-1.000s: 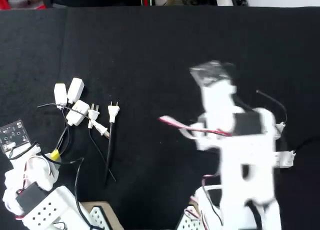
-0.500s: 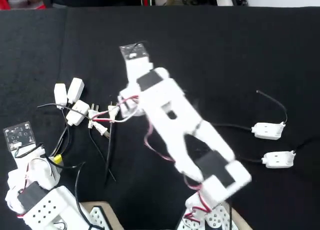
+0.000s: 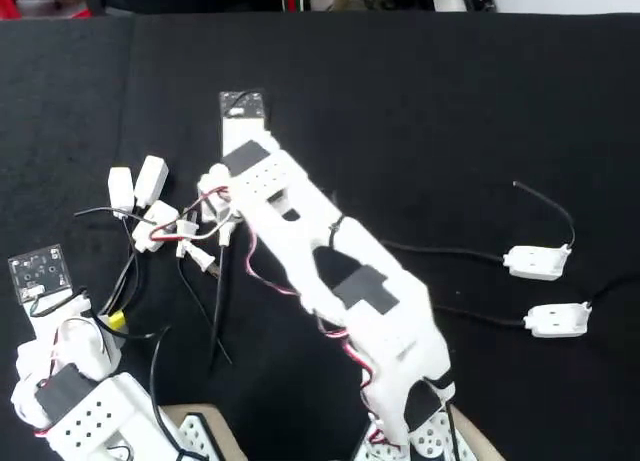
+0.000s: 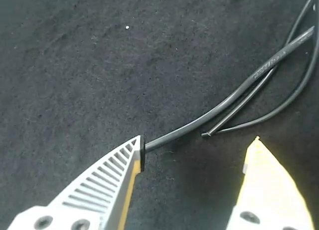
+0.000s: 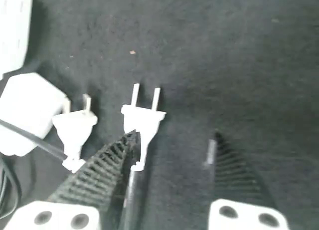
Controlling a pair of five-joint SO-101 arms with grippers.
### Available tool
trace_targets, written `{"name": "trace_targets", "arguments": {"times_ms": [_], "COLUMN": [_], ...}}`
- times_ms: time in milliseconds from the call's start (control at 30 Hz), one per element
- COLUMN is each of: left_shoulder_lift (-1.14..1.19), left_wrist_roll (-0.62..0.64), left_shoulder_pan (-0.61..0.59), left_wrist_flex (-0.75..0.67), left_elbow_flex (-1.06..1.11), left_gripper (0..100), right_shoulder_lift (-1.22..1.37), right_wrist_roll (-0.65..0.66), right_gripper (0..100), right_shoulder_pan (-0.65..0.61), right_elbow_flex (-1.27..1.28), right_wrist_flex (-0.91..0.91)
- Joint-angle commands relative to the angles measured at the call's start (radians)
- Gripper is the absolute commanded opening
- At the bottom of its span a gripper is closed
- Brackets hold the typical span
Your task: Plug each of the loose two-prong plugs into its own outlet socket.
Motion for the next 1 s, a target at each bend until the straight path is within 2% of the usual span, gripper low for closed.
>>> {"name": "trace_targets", "arguments": {"times_ms": [0, 200, 433, 500, 633, 700, 767, 967], "left_shoulder_lift": [0.003, 0.003, 0.003, 0.003, 0.003, 0.003, 0.003, 0.003], "left_wrist_roll": [-0.011, -0.011, -0.011, -0.011, -0.011, -0.011, -0.011, -0.006], "left_shoulder_pan": [-0.005, -0.005, -0.004, -0.004, -0.004, -0.002, -0.002, 0.035], "left_wrist_flex": [-0.018, -0.018, -0.018, -0.018, -0.018, -0.018, -0.017, -0.009], "left_elbow_flex": [-0.004, -0.004, -0.002, -0.002, -0.002, -0.002, -0.007, -0.07], "left_gripper": [32, 32, 32, 32, 32, 32, 32, 32], "right_shoulder_lift": [0.035, 0.171, 0.36, 0.421, 0.527, 0.567, 0.599, 0.582], "right_wrist_roll": [-0.014, -0.011, 0.064, 0.068, 0.124, 0.14, 0.144, 0.221], "right_gripper": [24.3, 24.5, 24.2, 19.5, 0.5, 3.8, 1.3, 1.1], "right_shoulder_pan": [-0.038, -0.051, -0.055, -0.054, -0.051, -0.037, -0.012, 0.106], "right_elbow_flex": [-0.088, -0.203, -0.492, -0.582, -0.773, -0.877, -0.983, -1.029], "right_wrist_flex": [-0.014, 0.009, 0.203, 0.252, 0.381, 0.468, 0.546, 0.563]}}
